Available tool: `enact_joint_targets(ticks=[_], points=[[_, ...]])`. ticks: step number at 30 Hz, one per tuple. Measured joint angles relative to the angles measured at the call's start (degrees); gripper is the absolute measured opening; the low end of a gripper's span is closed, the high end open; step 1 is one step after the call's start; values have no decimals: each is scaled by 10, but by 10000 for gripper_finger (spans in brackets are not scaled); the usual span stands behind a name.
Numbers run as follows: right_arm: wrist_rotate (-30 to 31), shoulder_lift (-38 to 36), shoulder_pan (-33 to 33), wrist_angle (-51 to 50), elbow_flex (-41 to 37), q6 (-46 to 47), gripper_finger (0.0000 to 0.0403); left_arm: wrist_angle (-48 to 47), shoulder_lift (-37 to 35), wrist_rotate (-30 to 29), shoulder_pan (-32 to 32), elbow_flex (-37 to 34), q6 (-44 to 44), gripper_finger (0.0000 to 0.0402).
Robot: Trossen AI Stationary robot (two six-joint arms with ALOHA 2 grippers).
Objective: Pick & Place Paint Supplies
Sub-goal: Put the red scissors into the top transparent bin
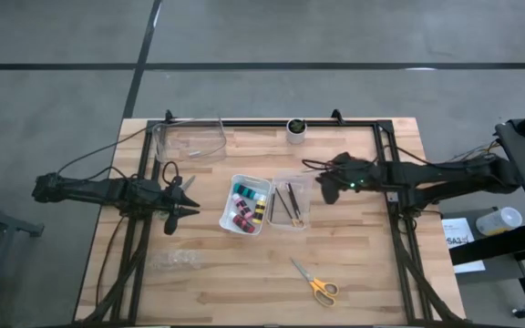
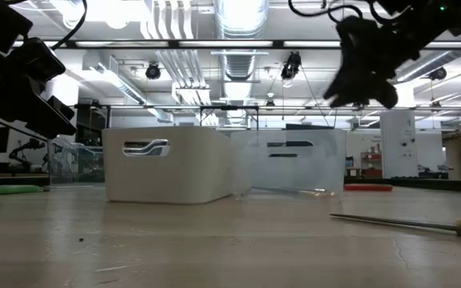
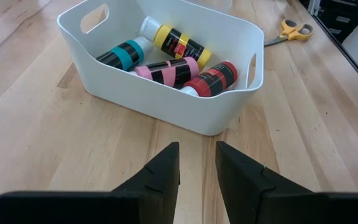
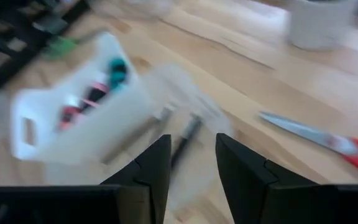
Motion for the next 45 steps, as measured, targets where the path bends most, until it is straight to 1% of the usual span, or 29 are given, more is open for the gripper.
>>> enact_joint_targets(ticks=[4,11,15,19,23,26,30,34,37,39,42,45], points=[[0,-26,-24,-79,0,12,123,0,0,0,0,0,0,108],[-2,-19,-97,-147,8,-55,123,0,0,0,0,0,0,108],[-22,7,-150,-187,17,-93,123,0,0,0,0,0,0,108],[-68,52,-199,-223,19,-131,123,0,0,0,0,0,0,108],[-91,104,-232,-249,19,-139,123,0,0,0,0,0,0,108],[-92,140,-243,-253,19,-151,123,0,0,0,0,0,0,108],[-89,177,-250,-243,19,-199,123,0,0,0,0,0,0,108],[-61,204,-252,-241,32,-226,123,0,0,0,0,0,0,108],[-28,221,-254,-243,46,-228,123,0,0,0,0,0,0,108],[-17,232,-255,-244,56,-229,123,0,0,0,0,0,0,108],[-22,248,-265,-244,65,-237,123,0,0,0,0,0,0,108],[-43,265,-277,-245,69,-247,123,0,0,0,0,0,0,108]])
